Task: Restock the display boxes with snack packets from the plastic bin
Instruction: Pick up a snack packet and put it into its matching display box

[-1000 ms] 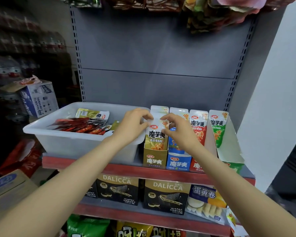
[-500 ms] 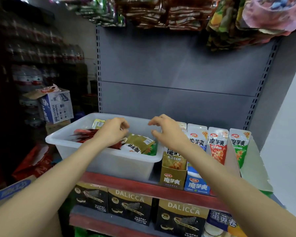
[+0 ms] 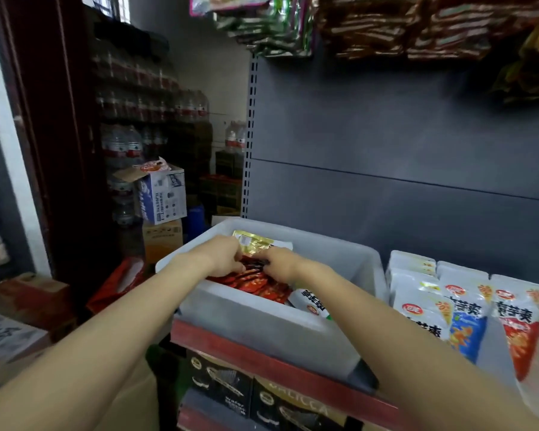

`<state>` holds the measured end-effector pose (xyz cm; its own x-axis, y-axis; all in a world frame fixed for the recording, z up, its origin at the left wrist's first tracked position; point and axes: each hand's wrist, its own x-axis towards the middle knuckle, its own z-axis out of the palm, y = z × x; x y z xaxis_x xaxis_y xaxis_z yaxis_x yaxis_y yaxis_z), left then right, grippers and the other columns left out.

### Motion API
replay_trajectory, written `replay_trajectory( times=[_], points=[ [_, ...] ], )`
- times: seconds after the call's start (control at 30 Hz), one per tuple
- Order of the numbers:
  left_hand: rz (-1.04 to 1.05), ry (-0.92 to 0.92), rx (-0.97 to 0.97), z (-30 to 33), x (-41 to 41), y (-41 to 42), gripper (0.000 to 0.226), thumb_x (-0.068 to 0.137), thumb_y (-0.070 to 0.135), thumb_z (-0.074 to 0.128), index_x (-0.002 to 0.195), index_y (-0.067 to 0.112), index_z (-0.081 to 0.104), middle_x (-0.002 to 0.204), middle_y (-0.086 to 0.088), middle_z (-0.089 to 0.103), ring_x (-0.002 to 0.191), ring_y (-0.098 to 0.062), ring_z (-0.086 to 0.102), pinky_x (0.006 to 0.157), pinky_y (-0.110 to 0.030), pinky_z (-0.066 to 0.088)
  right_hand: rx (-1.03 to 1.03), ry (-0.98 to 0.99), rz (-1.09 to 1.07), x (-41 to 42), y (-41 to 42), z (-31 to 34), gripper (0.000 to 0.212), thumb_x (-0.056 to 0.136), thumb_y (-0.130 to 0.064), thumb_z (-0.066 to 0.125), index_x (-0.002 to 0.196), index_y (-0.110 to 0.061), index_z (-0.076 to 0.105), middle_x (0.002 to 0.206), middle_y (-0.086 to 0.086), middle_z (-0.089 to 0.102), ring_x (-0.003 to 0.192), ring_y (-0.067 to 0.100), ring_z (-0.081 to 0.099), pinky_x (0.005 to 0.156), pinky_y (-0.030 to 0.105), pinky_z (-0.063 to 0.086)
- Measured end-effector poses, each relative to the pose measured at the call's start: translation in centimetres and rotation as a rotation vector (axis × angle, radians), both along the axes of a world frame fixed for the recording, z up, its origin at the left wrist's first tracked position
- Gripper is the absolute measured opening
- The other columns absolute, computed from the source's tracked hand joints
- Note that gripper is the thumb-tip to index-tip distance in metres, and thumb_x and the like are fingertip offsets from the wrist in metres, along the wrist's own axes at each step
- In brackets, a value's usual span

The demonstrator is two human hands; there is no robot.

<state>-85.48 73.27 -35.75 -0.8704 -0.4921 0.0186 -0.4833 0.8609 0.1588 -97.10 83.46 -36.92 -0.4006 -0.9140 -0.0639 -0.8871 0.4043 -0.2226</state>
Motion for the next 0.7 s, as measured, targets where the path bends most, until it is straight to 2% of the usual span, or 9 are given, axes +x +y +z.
replay_trajectory(
  times=[0.1, 0.2, 0.3, 0.43, 0.5, 0.57, 0.63, 0.7],
  points=[
    [-0.021, 0.071, 0.035, -0.2, 0.1, -0.4, 0.031, 0.088, 0.033, 0.063, 0.113, 0.015, 0.066, 0.115, -0.003, 0.065, 0.104, -0.019, 0.058, 0.091, -0.030, 0.046, 0.027, 0.101, -0.078, -1.3, -0.4, -0.2, 0.038, 0.093, -0.005, 0.041, 0.129, -0.010, 0.052, 0.129, 0.013, 0.056, 0.114, 0.029, 0.053, 0.091, 0.034, 0.045],
    [-0.001, 0.117, 0.089, -0.2, 0.3, -0.4, 0.050, 0.086, 0.034, 0.065, 0.130, 0.014, 0.052, 0.126, -0.005, 0.059, 0.114, -0.021, 0.054, 0.095, -0.029, 0.043, 0.017, 0.125, -0.079, -2.3, -0.1, -0.3, 0.031, 0.090, -0.003, 0.047, 0.114, -0.010, 0.063, 0.115, 0.011, 0.063, 0.102, 0.027, 0.059, 0.080, 0.031, 0.048],
    [0.023, 0.143, 0.135, -0.2, 0.3, -0.1, 0.061, 0.086, 0.032, 0.065, 0.138, 0.013, 0.040, 0.133, -0.007, 0.054, 0.120, -0.023, 0.051, 0.098, -0.031, 0.041, -0.032, 0.133, -0.055, -2.7, 0.3, -0.3, 0.029, 0.090, -0.007, 0.052, 0.113, -0.017, 0.066, 0.111, 0.008, 0.066, 0.097, 0.026, 0.062, 0.083, 0.034, 0.052],
    [0.034, 0.155, 0.123, -0.2, 0.4, 0.2, 0.049, 0.086, 0.031, 0.065, 0.129, 0.012, 0.052, 0.126, -0.005, 0.058, 0.114, -0.021, 0.054, 0.096, -0.030, 0.044, -0.156, 0.140, -0.033, -2.9, 1.2, 0.8, 0.021, 0.093, -0.014, 0.055, 0.108, -0.015, 0.070, 0.114, 0.005, 0.066, 0.102, 0.023, 0.061, 0.088, 0.035, 0.050],
    [0.041, 0.246, 0.155, -0.2, 0.5, 0.6, 0.047, 0.086, 0.028, 0.066, 0.129, 0.012, 0.053, 0.124, -0.005, 0.059, 0.113, -0.020, 0.054, 0.095, -0.030, 0.044, -0.258, 0.120, -0.048, -2.7, 2.3, 1.7, 0.023, 0.094, -0.011, 0.051, 0.108, -0.012, 0.069, 0.114, 0.006, 0.066, 0.102, 0.023, 0.060, 0.085, 0.031, 0.048],
    [0.075, 0.416, 0.149, -0.1, 0.7, 1.3, 0.053, 0.085, 0.027, 0.068, 0.131, 0.012, 0.047, 0.127, -0.007, 0.054, 0.116, -0.022, 0.051, 0.096, -0.030, 0.041, -0.393, 0.089, -0.070, -2.3, 3.6, 2.5, 0.022, 0.095, -0.010, 0.049, 0.106, -0.012, 0.068, 0.106, 0.007, 0.068, 0.096, 0.023, 0.062, 0.079, 0.028, 0.046],
    [0.068, 0.568, 0.135, 0.3, 0.9, 2.5, 0.060, 0.084, 0.026, 0.069, 0.134, 0.013, 0.040, 0.129, -0.007, 0.051, 0.119, -0.021, 0.049, 0.097, -0.031, 0.040, -0.519, 0.000, -0.066, -1.8, 5.3, 3.4, 0.018, 0.096, -0.013, 0.050, 0.101, -0.015, 0.067, 0.099, 0.003, 0.069, 0.092, 0.021, 0.064, 0.079, 0.031, 0.050],
    [0.001, 0.684, 0.255, 0.9, 1.0, 3.8, 0.053, 0.086, 0.022, 0.067, 0.132, 0.014, 0.042, 0.124, -0.004, 0.057, 0.116, -0.018, 0.055, 0.094, -0.027, 0.044, -0.596, -0.086, -0.042, -1.2, 7.4, 4.2, 0.016, 0.096, -0.014, 0.052, 0.097, -0.016, 0.068, 0.095, -0.002, 0.070, 0.089, 0.018, 0.065, 0.077, 0.031, 0.052]
  ],
)
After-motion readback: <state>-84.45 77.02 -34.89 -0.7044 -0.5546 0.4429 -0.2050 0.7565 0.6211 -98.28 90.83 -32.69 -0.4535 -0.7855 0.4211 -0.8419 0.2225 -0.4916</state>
